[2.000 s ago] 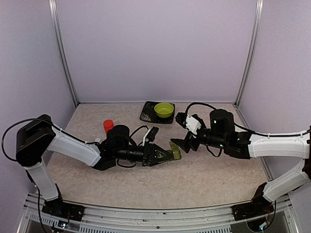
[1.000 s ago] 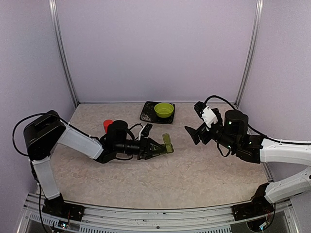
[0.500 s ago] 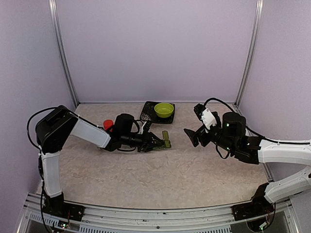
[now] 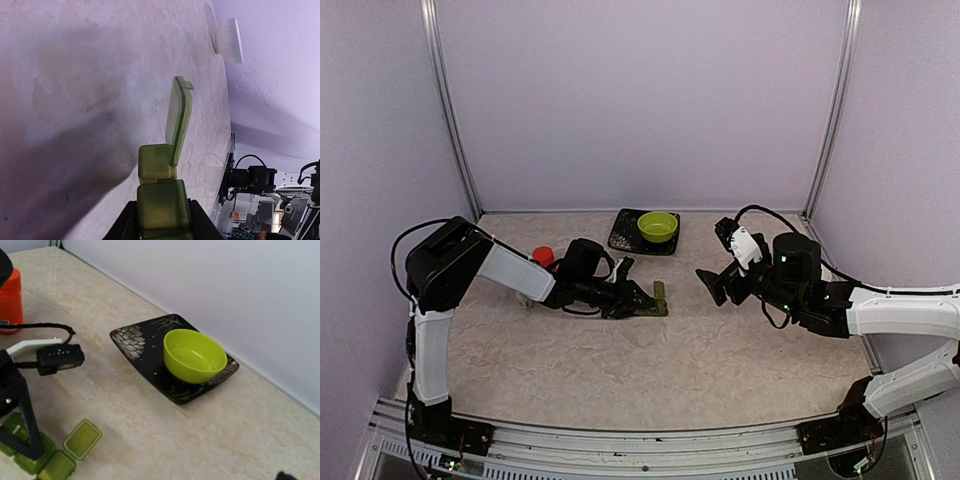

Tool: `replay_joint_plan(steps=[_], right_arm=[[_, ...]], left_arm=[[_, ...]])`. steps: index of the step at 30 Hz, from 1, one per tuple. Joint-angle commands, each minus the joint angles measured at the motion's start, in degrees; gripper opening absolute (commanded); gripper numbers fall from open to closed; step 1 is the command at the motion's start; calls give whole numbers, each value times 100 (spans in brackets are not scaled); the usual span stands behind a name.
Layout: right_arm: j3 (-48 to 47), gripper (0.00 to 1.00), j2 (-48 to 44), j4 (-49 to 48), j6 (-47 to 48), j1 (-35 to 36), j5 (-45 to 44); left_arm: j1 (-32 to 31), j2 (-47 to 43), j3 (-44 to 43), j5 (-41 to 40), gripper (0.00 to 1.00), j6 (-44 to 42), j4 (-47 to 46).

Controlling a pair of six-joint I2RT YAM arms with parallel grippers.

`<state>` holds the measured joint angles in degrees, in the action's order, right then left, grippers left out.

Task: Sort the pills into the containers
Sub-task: Place the pill container at the center of the board.

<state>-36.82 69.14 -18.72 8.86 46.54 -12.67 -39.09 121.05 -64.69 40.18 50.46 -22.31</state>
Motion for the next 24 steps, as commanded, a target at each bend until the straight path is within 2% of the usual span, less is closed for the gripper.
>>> replay_joint_plan(steps=[1, 9, 24], right_arm=[[3, 100, 33, -79, -103, -41, 55], [-49, 100, 99, -38, -89, -41, 86], [-17, 100, 118, -50, -118, -45, 108]], left_arm=[[66, 102, -186, -241, 32, -319, 378], [145, 69, -168, -345, 42, -268, 389], [295, -377, -184, -1162, 74, -545, 992]])
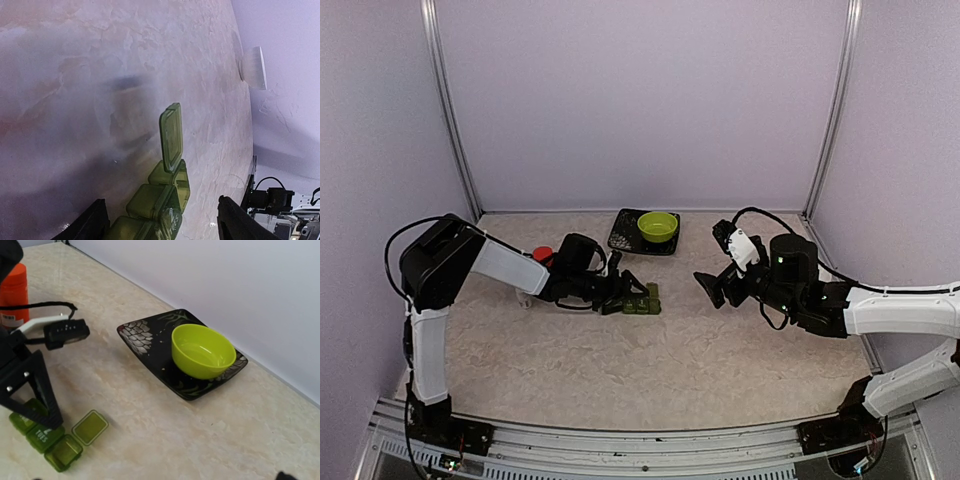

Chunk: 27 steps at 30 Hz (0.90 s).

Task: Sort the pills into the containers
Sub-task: Place the pill container at the center of the board.

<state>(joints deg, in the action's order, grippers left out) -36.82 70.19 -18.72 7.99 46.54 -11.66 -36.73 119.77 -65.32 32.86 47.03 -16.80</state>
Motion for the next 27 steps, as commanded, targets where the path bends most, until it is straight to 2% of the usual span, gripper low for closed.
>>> replay_joint_plan(steps=[1, 3, 7, 19, 27], right_arm=[[-37, 100, 8, -39, -23, -41, -20], [-74, 100, 3, -29, 0, -41, -86], [-97, 100, 34, 37, 15, -40, -217], [-99, 100, 77, 27, -54, -54, -304], [-70, 100, 123, 50, -383, -58, -369]], left_arm=[[57, -304, -138, -521, 77, -244, 523], [57, -410, -148, -689, 84, -325, 668], [66, -692, -33, -1005, 90, -356, 765], [-105, -1428, -128, -1114, 99, -549, 1012], [-13, -2386, -323, -2376, 99, -1254, 1924]])
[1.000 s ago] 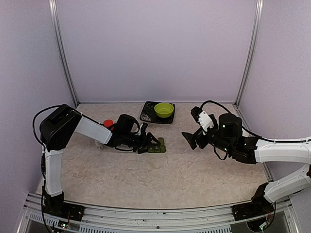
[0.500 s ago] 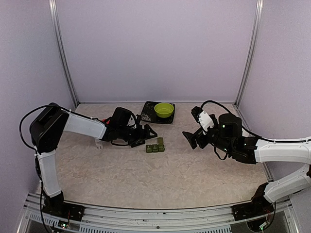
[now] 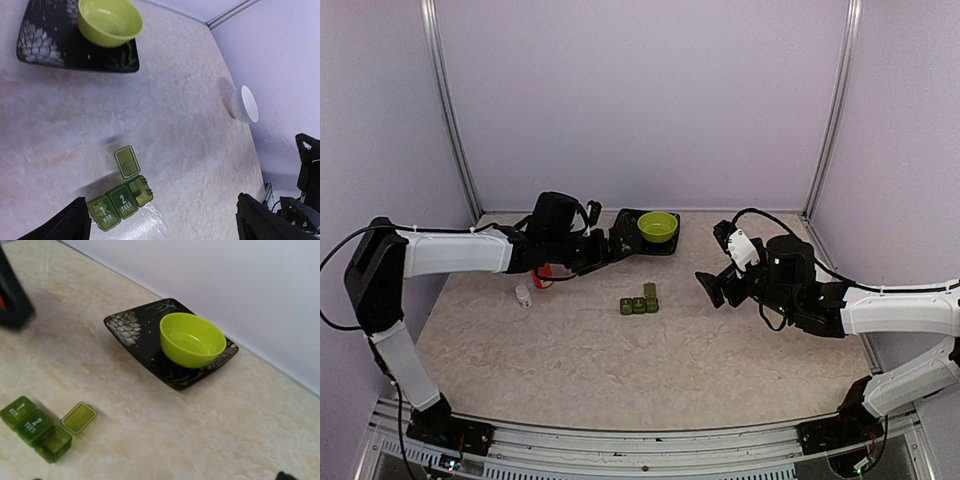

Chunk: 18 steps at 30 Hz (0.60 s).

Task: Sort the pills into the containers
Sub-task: Place the pill container at the center of the board, then pick up the pill bottle from the center of the board.

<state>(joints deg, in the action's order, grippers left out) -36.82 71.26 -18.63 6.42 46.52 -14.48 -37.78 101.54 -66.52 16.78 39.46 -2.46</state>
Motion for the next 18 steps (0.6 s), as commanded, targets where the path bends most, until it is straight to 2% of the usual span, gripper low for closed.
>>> replay_joint_plan(steps=[1, 7, 18], right_arm=[[-57, 100, 0, 22, -259, -64, -63], [21, 100, -144, 41, -466, -118, 15], [55, 100, -236, 352, -666, -126, 91]], left_arm=[[147, -670, -169, -897, 99, -551, 573], [436, -1387, 494, -1789, 99, -762, 765], [1182, -2039, 1897, -2015, 99, -342, 356]])
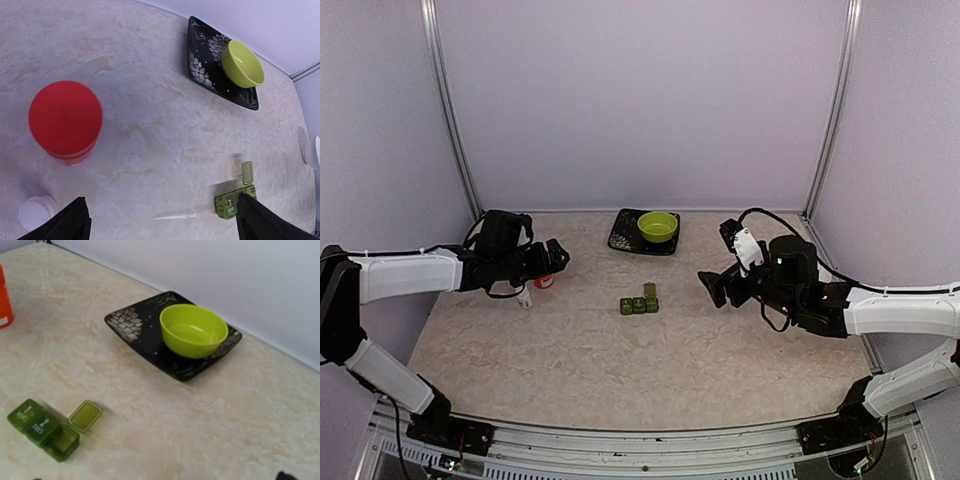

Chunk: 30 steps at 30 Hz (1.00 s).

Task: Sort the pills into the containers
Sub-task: Pick up the pill bottle from the center of the board.

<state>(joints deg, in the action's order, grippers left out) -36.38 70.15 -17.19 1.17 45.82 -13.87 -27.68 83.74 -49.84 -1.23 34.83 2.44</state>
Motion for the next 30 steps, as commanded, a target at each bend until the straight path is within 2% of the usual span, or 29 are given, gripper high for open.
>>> replay_joint_plan(steps=[1, 8, 16, 26, 30], right_arm=[[-21, 100, -129, 268, -151, -59, 48], [3, 100, -242, 371, -153, -65, 314], [-74, 100, -469, 604, -82, -65, 175], [324, 100, -752, 462, -111, -65, 108], [355, 100, -763, 449, -52, -68, 48]], left_arm=[[227, -265, 268, -230, 99, 113, -125], [561, -221, 253, -297, 99, -27, -175], [660, 650, -374, -215, 98, -266, -99], [638, 1047, -1019, -1002, 84, -671, 183], [523, 1276, -1345, -1404, 84, -898, 537]])
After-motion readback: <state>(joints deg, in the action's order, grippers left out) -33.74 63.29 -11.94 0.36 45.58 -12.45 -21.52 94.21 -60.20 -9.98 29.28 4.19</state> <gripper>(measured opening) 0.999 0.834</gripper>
